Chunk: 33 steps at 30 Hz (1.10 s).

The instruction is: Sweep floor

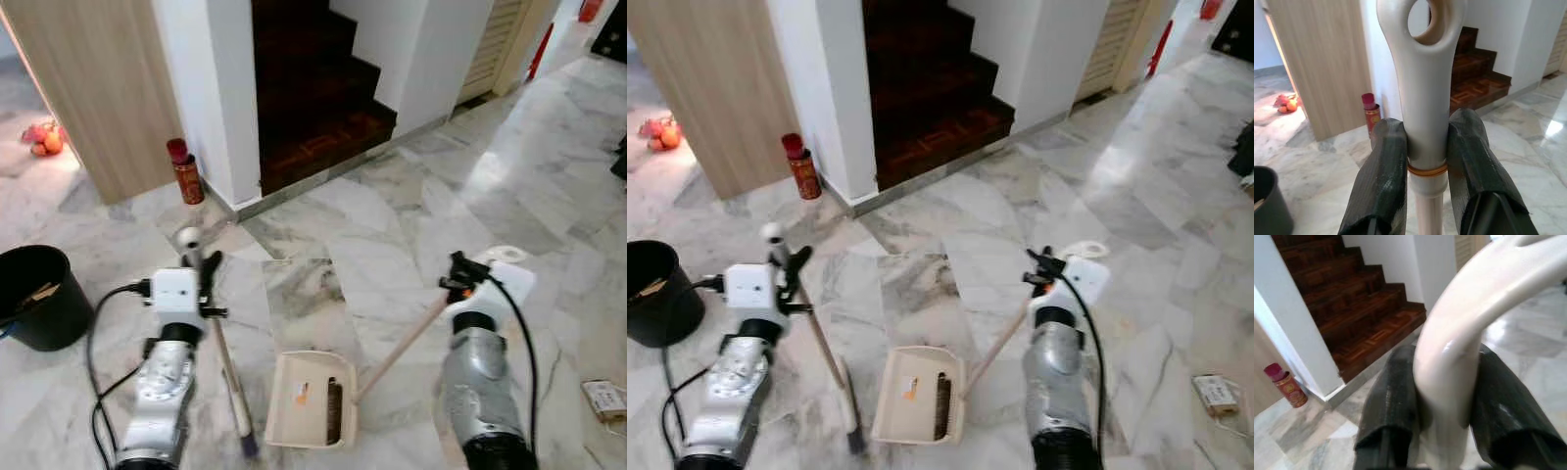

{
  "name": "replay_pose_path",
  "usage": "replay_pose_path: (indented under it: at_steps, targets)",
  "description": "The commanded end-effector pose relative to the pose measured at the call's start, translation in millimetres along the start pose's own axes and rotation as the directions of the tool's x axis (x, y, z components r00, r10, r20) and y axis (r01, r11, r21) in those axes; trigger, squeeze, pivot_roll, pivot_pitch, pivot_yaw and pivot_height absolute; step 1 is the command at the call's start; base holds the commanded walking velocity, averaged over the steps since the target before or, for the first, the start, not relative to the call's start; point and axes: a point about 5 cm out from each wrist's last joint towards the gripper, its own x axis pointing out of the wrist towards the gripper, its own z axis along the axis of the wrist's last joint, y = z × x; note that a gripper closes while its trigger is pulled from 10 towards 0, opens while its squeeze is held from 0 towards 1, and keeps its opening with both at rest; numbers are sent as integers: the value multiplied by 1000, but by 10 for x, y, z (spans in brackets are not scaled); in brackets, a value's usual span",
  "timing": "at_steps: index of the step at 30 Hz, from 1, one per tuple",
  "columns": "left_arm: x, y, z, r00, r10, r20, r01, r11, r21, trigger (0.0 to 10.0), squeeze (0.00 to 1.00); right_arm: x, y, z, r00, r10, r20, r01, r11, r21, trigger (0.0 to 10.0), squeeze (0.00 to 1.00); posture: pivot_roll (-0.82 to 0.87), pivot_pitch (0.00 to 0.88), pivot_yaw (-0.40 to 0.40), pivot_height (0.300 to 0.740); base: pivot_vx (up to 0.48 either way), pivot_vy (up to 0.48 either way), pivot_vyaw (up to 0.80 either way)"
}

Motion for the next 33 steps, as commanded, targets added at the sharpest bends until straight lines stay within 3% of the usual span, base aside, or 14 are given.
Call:
replay_pose_path:
  at_steps: [1,11,33]
  targets:
    - [17,-45,75,999,-16,34,16,1000,0,10000,0,28,1,112,999,-4,47,2,999,39,10000,0,99,55,-25,740,0,326,0]
    - [10,-45,74,999,-17,32,17,1000,1,10000,0,22,2,114,999,-4,50,3,1000,28,10000,0,101,58,-23,740,0,324,358]
    - [-9,-37,74,999,-23,29,23,1000,6,10000,0,9,20,94,999,4,41,-6,999,40,10000,0,110,38,-17,740,0,326,0]
